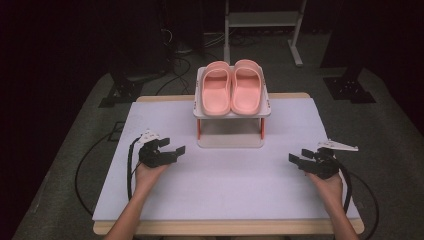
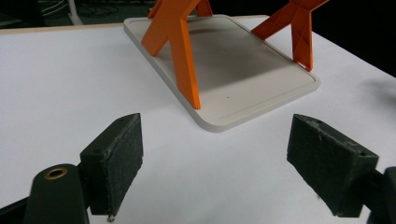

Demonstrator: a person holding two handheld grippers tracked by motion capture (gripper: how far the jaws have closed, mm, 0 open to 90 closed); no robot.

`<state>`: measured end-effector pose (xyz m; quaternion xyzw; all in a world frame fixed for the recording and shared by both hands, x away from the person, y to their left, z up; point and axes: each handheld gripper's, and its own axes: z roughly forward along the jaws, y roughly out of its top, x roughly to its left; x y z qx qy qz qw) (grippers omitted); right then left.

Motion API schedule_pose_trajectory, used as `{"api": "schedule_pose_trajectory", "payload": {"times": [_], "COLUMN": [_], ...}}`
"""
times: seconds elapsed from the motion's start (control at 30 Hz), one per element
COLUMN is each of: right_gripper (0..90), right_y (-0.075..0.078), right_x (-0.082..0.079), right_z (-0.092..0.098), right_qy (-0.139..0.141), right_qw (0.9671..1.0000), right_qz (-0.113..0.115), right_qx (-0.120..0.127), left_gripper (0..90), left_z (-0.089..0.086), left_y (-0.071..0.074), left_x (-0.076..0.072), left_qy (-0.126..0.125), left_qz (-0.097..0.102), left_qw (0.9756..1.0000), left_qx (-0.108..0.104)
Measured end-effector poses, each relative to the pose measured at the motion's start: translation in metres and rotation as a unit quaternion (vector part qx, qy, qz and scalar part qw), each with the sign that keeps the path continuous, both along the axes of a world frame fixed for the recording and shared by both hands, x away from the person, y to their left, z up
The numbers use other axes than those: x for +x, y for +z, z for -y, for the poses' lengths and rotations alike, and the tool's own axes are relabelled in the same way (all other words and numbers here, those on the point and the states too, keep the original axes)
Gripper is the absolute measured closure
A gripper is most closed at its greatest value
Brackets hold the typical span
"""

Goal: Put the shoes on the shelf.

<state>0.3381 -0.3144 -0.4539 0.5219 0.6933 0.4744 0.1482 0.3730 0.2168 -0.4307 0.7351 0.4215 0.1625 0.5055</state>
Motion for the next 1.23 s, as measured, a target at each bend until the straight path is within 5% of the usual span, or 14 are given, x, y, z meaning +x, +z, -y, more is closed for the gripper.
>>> {"api": "schedule_pose_trajectory", "payload": {"times": [0.7, 1.0, 1.23], "right_gripper": [26.9, 25.4, 25.2], "right_y": [-0.019, -0.023, -0.017], "right_x": [-0.031, -0.051, -0.065], "right_z": [0.012, 0.010, 0.011], "right_qy": [-0.011, -0.007, -0.008], "right_qw": [0.9999, 0.9999, 0.9997], "right_qz": [-0.008, 0.004, 0.023], "right_qx": [0.011, -0.010, -0.004], "left_gripper": [12.2, 11.3, 10.5], "left_z": [-0.003, -0.006, -0.012], "left_y": [-0.018, -0.029, -0.028], "left_x": [-0.020, -0.039, -0.049], "left_qy": [-0.005, -0.008, -0.002], "left_qz": [-0.007, -0.010, 0.001], "left_qw": [0.9999, 0.9999, 1.0000], "left_qx": [0.004, 0.002, 0.004]}}
